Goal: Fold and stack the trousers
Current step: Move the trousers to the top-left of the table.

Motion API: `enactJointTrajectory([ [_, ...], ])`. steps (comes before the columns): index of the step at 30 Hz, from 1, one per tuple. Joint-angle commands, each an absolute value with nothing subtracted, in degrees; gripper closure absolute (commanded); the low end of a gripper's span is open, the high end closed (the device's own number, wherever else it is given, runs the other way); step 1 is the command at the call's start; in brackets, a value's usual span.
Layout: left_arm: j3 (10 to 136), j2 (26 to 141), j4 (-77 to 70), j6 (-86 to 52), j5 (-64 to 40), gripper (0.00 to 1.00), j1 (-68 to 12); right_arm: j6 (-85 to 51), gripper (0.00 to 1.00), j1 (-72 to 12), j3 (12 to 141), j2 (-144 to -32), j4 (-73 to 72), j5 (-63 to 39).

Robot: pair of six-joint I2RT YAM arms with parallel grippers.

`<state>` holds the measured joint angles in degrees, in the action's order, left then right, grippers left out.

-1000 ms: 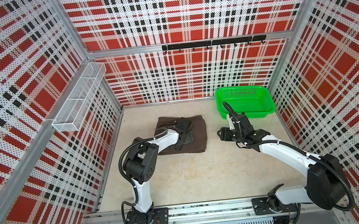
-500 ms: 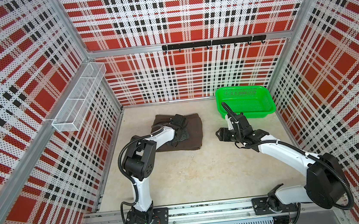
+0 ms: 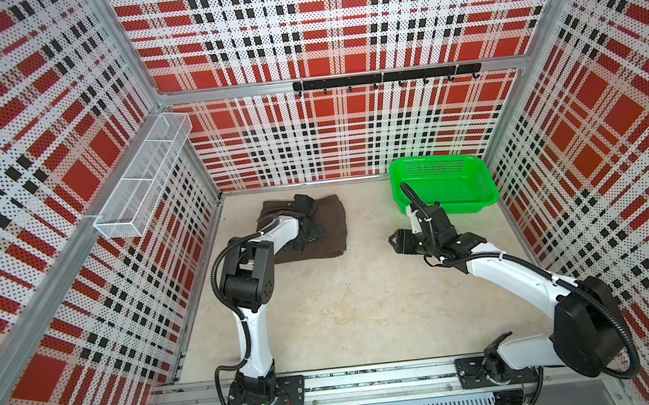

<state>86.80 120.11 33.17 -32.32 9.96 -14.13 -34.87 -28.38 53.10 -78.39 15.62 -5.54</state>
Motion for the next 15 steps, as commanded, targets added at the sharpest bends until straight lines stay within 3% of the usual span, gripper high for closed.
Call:
enactJointTrajectory([
  [1, 89.2, 124.4, 37.4, -30.6, 10.6, 0.02, -10.7, -34.2, 0.4, -28.8, 55.2, -79.3, 14.9, -5.3],
  [15, 106.9, 135.8, 42.3, -29.4, 12.8, 0.02, -3.3, -32.8, 0.4, -28.9, 55.5, -81.5, 14.2, -4.8],
])
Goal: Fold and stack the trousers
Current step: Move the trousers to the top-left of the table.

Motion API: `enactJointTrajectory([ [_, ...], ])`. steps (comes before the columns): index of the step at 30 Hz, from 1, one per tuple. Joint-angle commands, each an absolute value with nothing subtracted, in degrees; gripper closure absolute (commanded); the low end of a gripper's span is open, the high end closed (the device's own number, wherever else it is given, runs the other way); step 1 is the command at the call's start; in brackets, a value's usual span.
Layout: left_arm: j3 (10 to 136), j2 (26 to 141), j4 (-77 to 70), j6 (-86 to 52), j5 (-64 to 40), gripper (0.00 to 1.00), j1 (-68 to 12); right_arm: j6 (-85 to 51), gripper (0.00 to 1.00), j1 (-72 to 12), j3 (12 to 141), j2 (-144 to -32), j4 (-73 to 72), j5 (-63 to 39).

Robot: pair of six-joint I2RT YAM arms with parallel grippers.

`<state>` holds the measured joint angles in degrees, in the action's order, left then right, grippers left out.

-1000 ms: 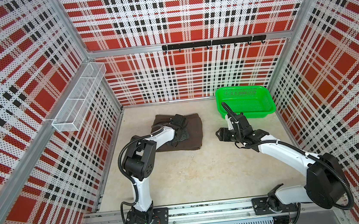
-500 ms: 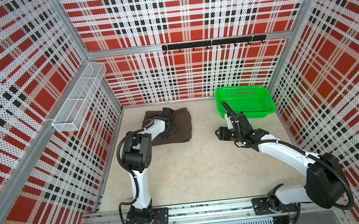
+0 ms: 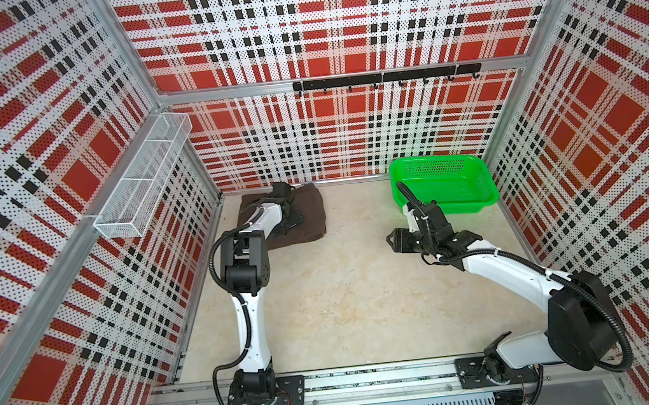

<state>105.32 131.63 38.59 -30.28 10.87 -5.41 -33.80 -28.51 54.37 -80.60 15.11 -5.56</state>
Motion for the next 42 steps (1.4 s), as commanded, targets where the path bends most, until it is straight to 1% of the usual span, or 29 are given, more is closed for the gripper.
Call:
enactJointTrajectory([
  [1, 108.0, 136.5, 42.9, -29.3, 13.3, 0.02, -3.0, -32.8, 0.4, -28.9, 55.5, -81.7, 14.1, -4.9],
  [3, 110.8, 138.1, 44.3, -28.9, 15.3, 0.02, -2.1, -32.6, 0.4, -28.7, 55.8, -82.5, 13.7, -5.3],
  [15, 128.9, 147.1, 50.8, -27.8, 16.0, 0.02, 2.3, -32.2, 0.4, -28.6, 57.0, -85.6, 12.5, -6.1],
  [21, 134.1, 149.0, 50.5, -26.6, 12.8, 0.02, 3.6, -32.2, 0.4, -28.5, 57.0, -86.1, 12.2, -6.2],
  [26, 134.7, 146.2, 48.9, -25.6, 10.8, 0.02, 3.1, -32.2, 0.4, -28.3, 57.0, -85.8, 12.1, -6.1],
  [29, 133.2, 140.9, 47.8, -24.5, 10.9, 0.02, 1.7, -32.2, 0.4, -28.3, 57.1, -84.7, 12.5, -5.3],
  [33, 126.5, 129.1, 44.0, -23.2, 12.5, 0.02, -1.0, -31.2, 0.4, -28.2, 57.5, -82.0, 13.8, -2.9],
  [38, 109.5, 109.5, 34.5, -22.0, 16.5, 0.02, -5.0, -28.6, 0.4, -27.8, 56.9, -76.9, 14.1, 1.0],
  [42, 91.2, 91.5, 23.3, -21.4, 19.8, 0.02, -6.9, -26.3, 0.41, -27.6, 51.9, -69.8, 8.4, 7.8],
])
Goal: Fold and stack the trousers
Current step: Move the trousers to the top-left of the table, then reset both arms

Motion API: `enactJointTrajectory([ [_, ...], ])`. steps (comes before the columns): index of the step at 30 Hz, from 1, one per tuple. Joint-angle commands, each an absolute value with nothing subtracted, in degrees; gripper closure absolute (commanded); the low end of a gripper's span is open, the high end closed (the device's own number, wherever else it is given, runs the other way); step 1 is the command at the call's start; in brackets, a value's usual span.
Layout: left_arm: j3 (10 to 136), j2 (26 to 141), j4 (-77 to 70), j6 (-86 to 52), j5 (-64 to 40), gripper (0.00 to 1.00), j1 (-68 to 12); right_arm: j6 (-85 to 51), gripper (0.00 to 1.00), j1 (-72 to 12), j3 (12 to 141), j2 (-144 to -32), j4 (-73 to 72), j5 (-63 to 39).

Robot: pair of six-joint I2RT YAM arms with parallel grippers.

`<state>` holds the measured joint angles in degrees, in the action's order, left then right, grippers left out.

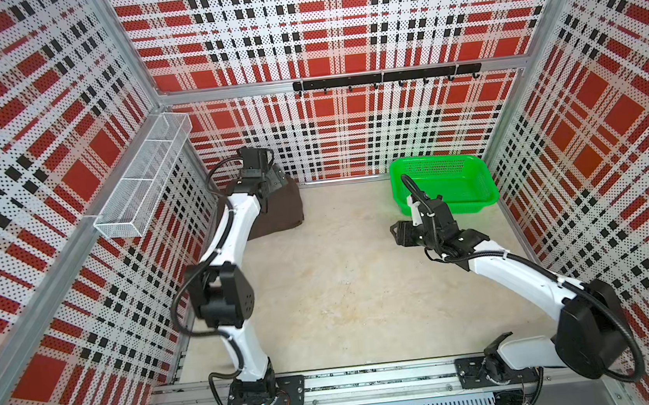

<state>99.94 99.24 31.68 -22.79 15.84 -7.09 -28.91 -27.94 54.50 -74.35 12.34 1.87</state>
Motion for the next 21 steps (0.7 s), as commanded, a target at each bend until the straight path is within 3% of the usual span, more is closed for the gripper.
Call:
enactJointTrajectory([
  [1, 86.1, 87.0, 19.9, -19.9, 21.5, 0.02, -7.0, -25.5, 0.4, -27.4, 49.8, -67.3, 5.8, 9.9],
  [4, 70.9, 74.7, 9.3, -17.6, 25.4, 0.02, -6.0, -21.2, 0.37, -27.0, 41.1, -60.1, -6.6, 16.5],
  [5, 66.6, 71.5, 6.1, -17.3, 25.0, 0.02, -5.0, -18.9, 0.29, -27.0, 37.8, -58.1, -12.1, 18.2],
  [6, 61.8, 68.2, 2.6, -16.9, 23.4, 0.02, -3.8, -15.5, 0.01, -27.0, 33.2, -56.0, -19.7, 20.3],
  [11, 43.2, 58.7, -11.1, -17.1, 18.6, 0.02, -1.2, -3.0, 0.0, -25.9, 15.6, -55.7, -52.4, 29.0],
  [17, 34.4, 58.9, -16.9, -20.0, 18.2, 0.02, -1.5, -3.5, 0.0, -20.5, 11.9, -58.8, -54.9, 31.8],
  [21, 30.2, 60.1, -21.2, -19.2, 23.3, 0.02, -4.8, -4.3, 0.0, -16.1, 9.9, -57.4, -53.5, 31.6],
])
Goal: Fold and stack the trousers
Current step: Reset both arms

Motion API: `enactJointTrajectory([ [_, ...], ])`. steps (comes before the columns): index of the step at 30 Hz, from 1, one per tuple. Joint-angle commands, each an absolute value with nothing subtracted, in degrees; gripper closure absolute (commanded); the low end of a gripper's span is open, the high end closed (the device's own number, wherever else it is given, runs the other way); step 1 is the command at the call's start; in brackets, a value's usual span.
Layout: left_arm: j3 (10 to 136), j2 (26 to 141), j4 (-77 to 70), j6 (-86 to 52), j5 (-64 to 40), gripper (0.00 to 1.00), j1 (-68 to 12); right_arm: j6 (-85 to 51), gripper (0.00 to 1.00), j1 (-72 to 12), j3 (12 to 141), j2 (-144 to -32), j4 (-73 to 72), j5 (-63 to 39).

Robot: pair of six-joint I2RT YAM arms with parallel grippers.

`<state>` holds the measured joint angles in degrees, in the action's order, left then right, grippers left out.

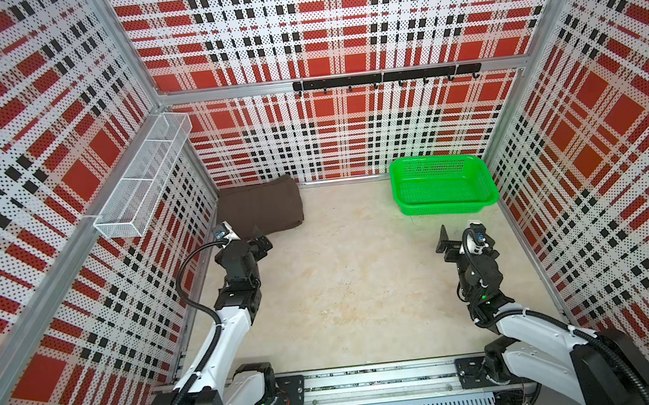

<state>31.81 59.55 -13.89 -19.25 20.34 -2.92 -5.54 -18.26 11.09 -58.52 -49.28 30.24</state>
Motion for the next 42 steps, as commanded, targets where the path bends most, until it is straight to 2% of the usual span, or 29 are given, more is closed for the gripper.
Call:
enactJointTrajectory([
  [1, 29.7, 60.4, -22.0, -19.5, 24.1, 0.02, -5.1, -4.6, 0.0, -15.1, 9.6, -57.3, -52.8, 31.2],
  [8, 25.1, 62.7, -29.0, -22.3, 30.3, 0.02, -7.2, -4.8, 0.0, -8.3, 8.5, -65.4, -58.7, 26.8],
  [13, 21.9, 63.7, -33.6, -18.5, 41.0, 0.02, -10.3, -5.5, 0.0, -4.8, 7.6, -77.8, -71.4, 23.0],
  [19, 16.6, 66.6, -48.0, -13.8, 42.7, 0.02, -9.6, -6.7, 0.0, -1.6, 6.5, -92.4, -89.2, 14.6],
  [26, 10.3, 74.5, -63.2, -10.3, 42.7, 0.02, -8.6, -5.2, 0.0, 0.0, 15.8, -89.5, -67.1, 3.4],
  [27, 8.9, 76.0, -69.6, -9.1, 42.5, 0.02, -8.1, -5.1, 0.0, -0.1, 15.8, -90.1, -67.7, 3.4],
  [30, 8.7, 77.7, -73.1, -5.7, 41.1, 0.02, -7.5, -5.2, 0.0, 0.0, 15.8, -90.0, -67.6, 4.2],
  [35, 7.6, 86.1, -86.1, -5.3, 31.9, 0.02, -2.3, -5.2, 0.0, -0.3, 16.0, -90.1, -67.2, 5.3],
  [37, 10.5, 84.5, -76.2, -5.0, 28.1, 0.02, -2.4, -5.1, 0.0, -0.4, 16.0, -90.1, -67.3, 5.9],
  [39, 11.9, 88.4, -77.1, -3.5, 24.6, 0.02, -2.6, -4.9, 0.0, -0.6, 16.0, -90.1, -67.6, 6.0],
  [40, 10.9, 91.5, -84.8, -2.3, 24.4, 0.02, -2.6, -5.0, 0.0, -0.7, 15.8, -90.1, -67.6, 6.0],
  [42, 11.1, 89.4, -80.3, -3.8, 25.2, 0.02, -2.3, -4.9, 0.0, -0.6, 15.8, -90.1, -67.6, 6.1],
])
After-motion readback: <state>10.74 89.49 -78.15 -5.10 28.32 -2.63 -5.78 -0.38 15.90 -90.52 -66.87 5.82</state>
